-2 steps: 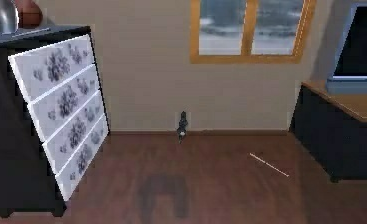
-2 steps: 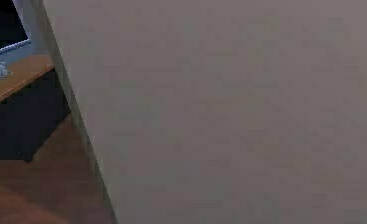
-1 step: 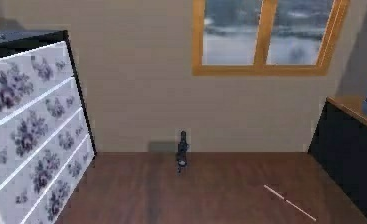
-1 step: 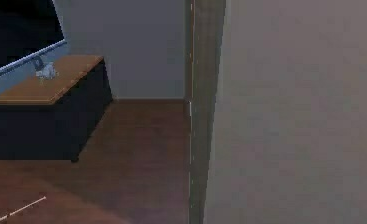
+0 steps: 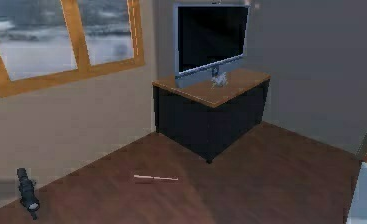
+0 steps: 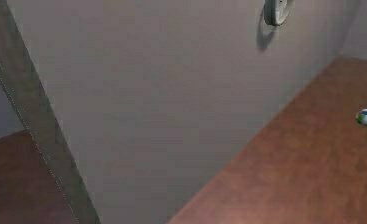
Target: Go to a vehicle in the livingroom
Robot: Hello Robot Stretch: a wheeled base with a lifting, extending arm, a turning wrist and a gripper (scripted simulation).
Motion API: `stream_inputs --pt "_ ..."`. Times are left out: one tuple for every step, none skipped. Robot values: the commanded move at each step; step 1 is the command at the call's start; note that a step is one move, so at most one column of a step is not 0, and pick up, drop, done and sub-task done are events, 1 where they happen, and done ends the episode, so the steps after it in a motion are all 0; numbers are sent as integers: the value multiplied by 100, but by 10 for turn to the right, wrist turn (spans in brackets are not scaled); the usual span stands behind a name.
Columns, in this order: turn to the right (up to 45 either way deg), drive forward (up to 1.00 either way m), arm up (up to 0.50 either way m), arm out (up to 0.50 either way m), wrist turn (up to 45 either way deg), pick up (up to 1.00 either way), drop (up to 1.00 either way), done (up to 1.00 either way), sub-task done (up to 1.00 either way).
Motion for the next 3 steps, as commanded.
stream_inputs --pt "0 45 0 0 0 0 0 0 0" --pt "420 0 0 0 0 0 0 0 0" --pt "0 65 0 0 0 0 0 0 0"
